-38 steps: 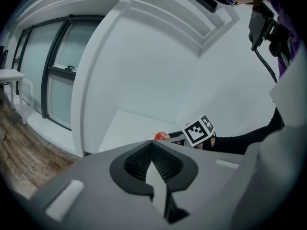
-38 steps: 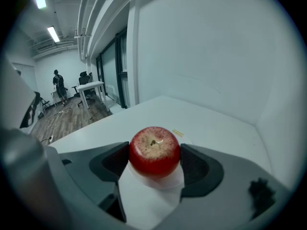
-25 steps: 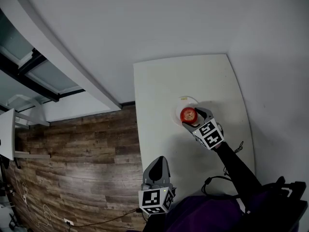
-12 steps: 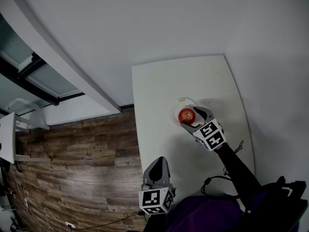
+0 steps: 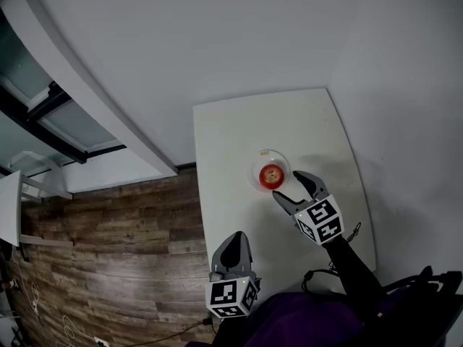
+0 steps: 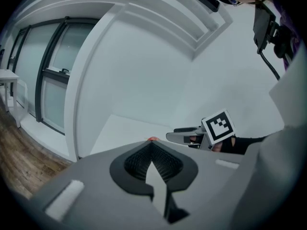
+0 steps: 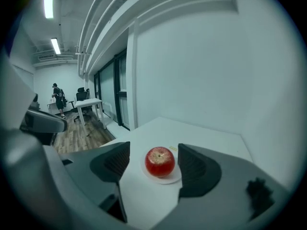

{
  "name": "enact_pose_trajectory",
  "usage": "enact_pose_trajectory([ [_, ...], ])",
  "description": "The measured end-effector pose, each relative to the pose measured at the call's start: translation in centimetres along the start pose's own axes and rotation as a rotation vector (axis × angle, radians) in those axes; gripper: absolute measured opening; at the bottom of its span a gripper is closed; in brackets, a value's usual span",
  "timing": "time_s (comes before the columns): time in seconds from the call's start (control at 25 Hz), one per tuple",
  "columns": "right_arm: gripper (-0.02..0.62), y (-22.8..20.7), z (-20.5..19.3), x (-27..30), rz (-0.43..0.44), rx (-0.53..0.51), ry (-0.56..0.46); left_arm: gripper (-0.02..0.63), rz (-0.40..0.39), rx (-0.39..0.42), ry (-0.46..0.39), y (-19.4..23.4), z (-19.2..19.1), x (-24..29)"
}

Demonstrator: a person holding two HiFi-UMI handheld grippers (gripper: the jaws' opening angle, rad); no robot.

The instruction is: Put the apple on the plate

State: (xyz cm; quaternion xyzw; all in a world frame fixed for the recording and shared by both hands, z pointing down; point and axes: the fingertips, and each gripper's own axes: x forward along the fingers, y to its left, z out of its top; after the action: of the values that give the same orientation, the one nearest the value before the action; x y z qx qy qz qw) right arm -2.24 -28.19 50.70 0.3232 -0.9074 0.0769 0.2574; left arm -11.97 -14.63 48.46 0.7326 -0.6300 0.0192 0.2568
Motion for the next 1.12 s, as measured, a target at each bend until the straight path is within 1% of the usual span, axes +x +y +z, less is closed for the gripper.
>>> enact_pose_trajectory([
  [0.2, 0.326, 1.2, 0.2, -3.4, -0.039, 0.054, -0.056, 0.005, -0.015, 0.030, -0.039, -1.0, 1.5, -0.5],
  [0.28, 0.305, 1.6, 0.6, -4.8, -0.066, 0.074, -0.087, 0.005, -0.017, 0.031, -0.055, -1.2, 1.9, -0.9],
  [0.32, 0.269, 1.7, 0.7, -5.5, -0.079, 0.079, -0.100, 0.005, -0.017, 0.029, -0.062, -1.3, 2.1, -1.1],
  [0.4, 0.166, 1.9, 0.8, -6.8, -0.100, 0.081, -0.122, 0.005, -0.017, 0.030, -0.076, -1.7, 2.4, -1.4],
  [0.44, 0.133, 2.0, 0.8, -7.4, -0.108, 0.079, -0.129, 0.005, -0.018, 0.031, -0.082, -1.8, 2.5, -1.5],
  [0.52, 0.073, 2.2, 0.8, -8.3, -0.121, 0.075, -0.139, 0.005, -0.021, 0.036, -0.094, -2.2, 2.8, -1.7],
  [0.6, 0.047, 2.4, 0.8, -9.0, -0.129, 0.073, -0.143, 0.005, -0.027, 0.042, -0.104, -2.6, 3.1, -2.0],
  [0.8, 0.012, 2.5, 1.2, -10.6, -0.154, 0.083, -0.173, 0.005, -0.044, 0.053, -0.123, -3.7, 3.7, -2.6],
  [0.96, 0.011, 2.0, 1.7, -11.6, -0.174, 0.079, -0.208, 0.005, -0.053, 0.059, -0.132, -4.3, 3.9, -2.6],
  [1.12, 0.011, 1.9, 2.2, -11.9, -0.181, 0.068, -0.219, 0.005, -0.055, 0.063, -0.136, -4.5, 4.1, -2.7],
])
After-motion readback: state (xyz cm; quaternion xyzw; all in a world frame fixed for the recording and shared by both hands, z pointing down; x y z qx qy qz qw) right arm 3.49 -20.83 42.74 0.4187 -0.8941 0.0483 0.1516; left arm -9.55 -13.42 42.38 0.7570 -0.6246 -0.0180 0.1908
